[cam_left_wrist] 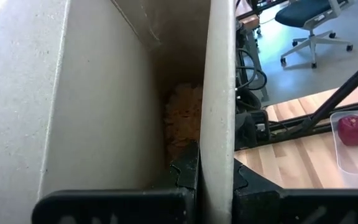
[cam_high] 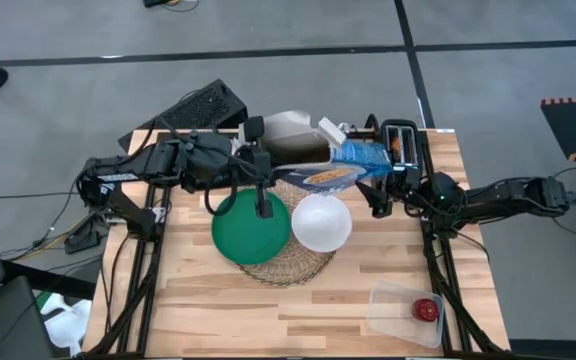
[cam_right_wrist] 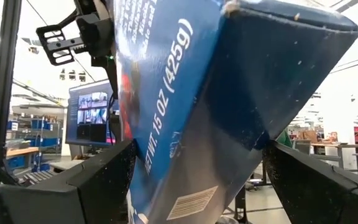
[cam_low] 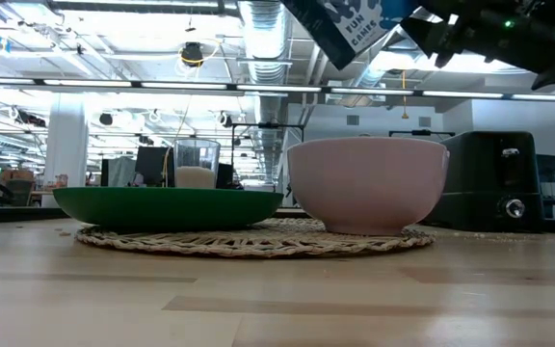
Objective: Arrange a breakfast setting
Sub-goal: Pour the cereal into the white bowl from the cereal box
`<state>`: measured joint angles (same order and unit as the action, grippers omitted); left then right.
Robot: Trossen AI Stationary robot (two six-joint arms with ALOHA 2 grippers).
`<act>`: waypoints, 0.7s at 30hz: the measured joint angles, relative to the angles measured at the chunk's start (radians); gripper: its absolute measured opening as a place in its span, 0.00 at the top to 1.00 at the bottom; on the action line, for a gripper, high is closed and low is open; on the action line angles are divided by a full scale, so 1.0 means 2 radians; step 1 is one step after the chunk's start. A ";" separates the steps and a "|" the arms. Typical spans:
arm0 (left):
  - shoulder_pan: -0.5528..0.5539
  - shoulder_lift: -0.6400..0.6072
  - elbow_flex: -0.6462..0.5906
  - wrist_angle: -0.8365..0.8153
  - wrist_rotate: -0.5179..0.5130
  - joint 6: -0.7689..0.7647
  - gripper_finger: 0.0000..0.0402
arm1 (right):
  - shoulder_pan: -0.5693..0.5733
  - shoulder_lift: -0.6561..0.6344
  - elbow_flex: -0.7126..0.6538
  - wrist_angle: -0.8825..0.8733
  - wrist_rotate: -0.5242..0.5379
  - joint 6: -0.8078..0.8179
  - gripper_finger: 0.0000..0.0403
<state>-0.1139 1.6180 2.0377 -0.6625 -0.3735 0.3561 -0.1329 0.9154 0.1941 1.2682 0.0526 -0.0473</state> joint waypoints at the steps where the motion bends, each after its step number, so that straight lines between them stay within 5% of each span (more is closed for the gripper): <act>1: -0.004 0.000 0.000 0.001 -0.005 0.004 1.00 | 0.000 0.000 0.000 0.000 0.004 0.005 0.07; 21: -0.012 0.001 0.003 -0.002 -0.002 0.012 1.00 | 0.002 0.000 0.001 -0.049 0.042 -0.019 0.01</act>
<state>-0.1382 1.6198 2.0438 -0.6674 -0.3768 0.3807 -0.1299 0.9154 0.1963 1.1709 0.1376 -0.0857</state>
